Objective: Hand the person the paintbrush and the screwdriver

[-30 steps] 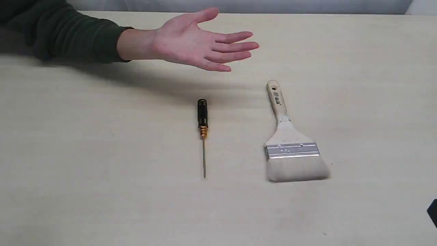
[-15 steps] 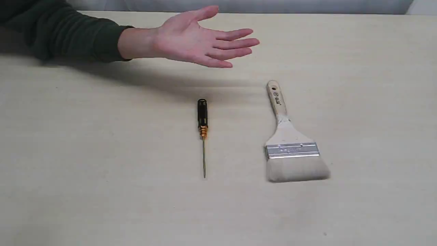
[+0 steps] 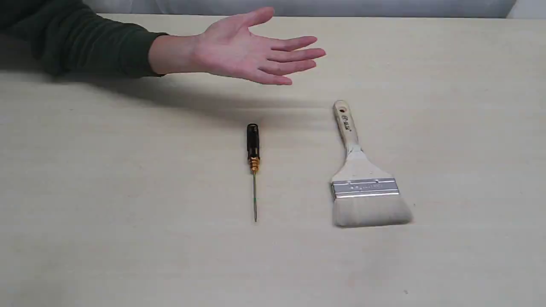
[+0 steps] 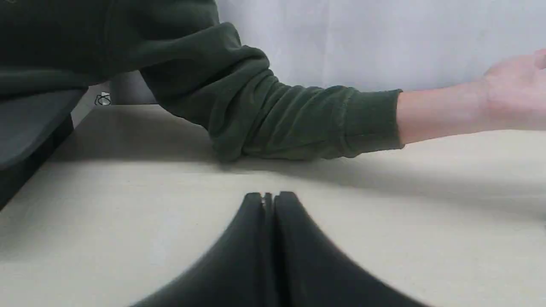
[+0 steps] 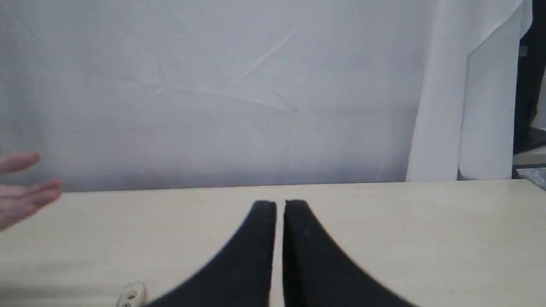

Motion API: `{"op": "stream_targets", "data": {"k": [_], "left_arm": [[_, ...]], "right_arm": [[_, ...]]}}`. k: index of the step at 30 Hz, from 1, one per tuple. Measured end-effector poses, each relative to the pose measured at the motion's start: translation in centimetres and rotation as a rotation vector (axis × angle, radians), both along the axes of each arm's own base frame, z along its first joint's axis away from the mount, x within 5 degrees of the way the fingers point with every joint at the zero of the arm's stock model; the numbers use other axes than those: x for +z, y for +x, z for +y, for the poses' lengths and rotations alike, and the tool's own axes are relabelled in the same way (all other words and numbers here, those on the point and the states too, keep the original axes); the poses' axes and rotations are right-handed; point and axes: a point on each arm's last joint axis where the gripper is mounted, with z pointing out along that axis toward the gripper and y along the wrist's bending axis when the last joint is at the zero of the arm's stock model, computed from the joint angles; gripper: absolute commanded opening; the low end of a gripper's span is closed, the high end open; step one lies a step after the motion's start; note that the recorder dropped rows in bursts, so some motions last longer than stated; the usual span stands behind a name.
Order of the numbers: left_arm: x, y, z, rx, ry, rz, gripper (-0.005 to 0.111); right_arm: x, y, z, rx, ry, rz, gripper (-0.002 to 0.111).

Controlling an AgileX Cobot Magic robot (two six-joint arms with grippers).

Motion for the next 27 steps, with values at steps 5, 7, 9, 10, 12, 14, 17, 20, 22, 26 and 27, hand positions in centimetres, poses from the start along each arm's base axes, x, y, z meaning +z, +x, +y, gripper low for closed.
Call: {"op": "stream_targets", "data": {"k": [5, 7, 9, 10, 12, 14, 17, 20, 22, 26, 27], "left_arm": [[0.0, 0.0, 0.0, 0.0, 0.0, 0.0, 0.0], [0.0, 0.0, 0.0, 0.0, 0.0, 0.0, 0.0], [0.0, 0.0, 0.0, 0.0, 0.0, 0.0, 0.0], [0.0, 0.0, 0.0, 0.0, 0.0, 0.0, 0.0], [0.0, 0.0, 0.0, 0.0, 0.0, 0.0, 0.0], [0.0, 0.0, 0.0, 0.0, 0.0, 0.0, 0.0], [0.0, 0.0, 0.0, 0.0, 0.0, 0.0, 0.0], [0.0, 0.0, 0.0, 0.0, 0.0, 0.0, 0.0], [0.0, 0.0, 0.0, 0.0, 0.0, 0.0, 0.0], [0.0, 0.0, 0.0, 0.0, 0.0, 0.0, 0.0], [0.0, 0.0, 0.0, 0.0, 0.0, 0.0, 0.0]], "right_arm": [[0.1, 0.0, 0.0, 0.005, 0.1, -0.021, 0.005], [0.1, 0.0, 0.0, 0.006, 0.113, -0.022, 0.005], [0.2, 0.0, 0.0, 0.006, 0.119, -0.024, 0.005], [0.2, 0.0, 0.0, 0.006, 0.119, -0.024, 0.005], [0.2, 0.0, 0.0, 0.007, 0.123, -0.024, 0.005], [0.2, 0.0, 0.0, 0.007, 0.123, -0.024, 0.005], [0.2, 0.0, 0.0, 0.008, 0.136, -0.025, 0.005], [0.2, 0.0, 0.0, 0.008, 0.167, -0.034, 0.005], [0.2, 0.0, 0.0, 0.009, 0.173, -0.035, 0.005], [1.7, -0.3, 0.0, 0.016, 0.207, -0.08, 0.005], [2.5, -0.4, 0.1, 0.02, 0.215, -0.103, 0.005]]}}
